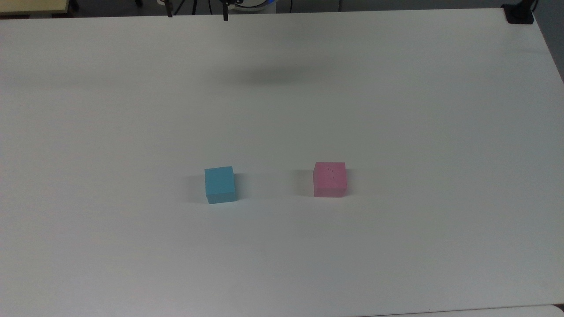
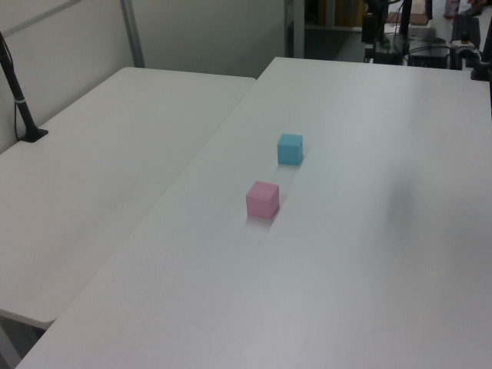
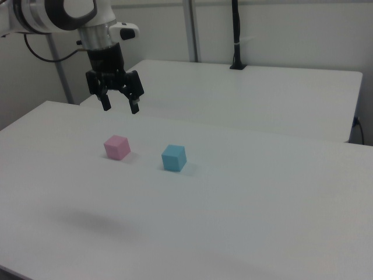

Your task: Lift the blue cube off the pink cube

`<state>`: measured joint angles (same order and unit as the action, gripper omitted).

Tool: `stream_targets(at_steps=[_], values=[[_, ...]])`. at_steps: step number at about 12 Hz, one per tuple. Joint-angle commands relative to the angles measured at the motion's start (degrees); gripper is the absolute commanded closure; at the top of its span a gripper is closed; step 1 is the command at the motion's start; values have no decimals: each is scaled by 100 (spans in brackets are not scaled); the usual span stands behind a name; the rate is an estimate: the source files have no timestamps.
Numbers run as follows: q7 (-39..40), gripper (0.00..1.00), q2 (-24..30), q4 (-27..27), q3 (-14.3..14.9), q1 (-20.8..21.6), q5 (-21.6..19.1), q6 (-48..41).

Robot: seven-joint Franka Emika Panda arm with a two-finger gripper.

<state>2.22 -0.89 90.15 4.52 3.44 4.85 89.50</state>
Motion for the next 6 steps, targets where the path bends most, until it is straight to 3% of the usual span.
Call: stream_targets(at_steps=[1, 6], values=[[191, 0, 37, 21, -39, -45, -81, 15], [192, 0, 28, 2, -39, -54, -195, 24]])
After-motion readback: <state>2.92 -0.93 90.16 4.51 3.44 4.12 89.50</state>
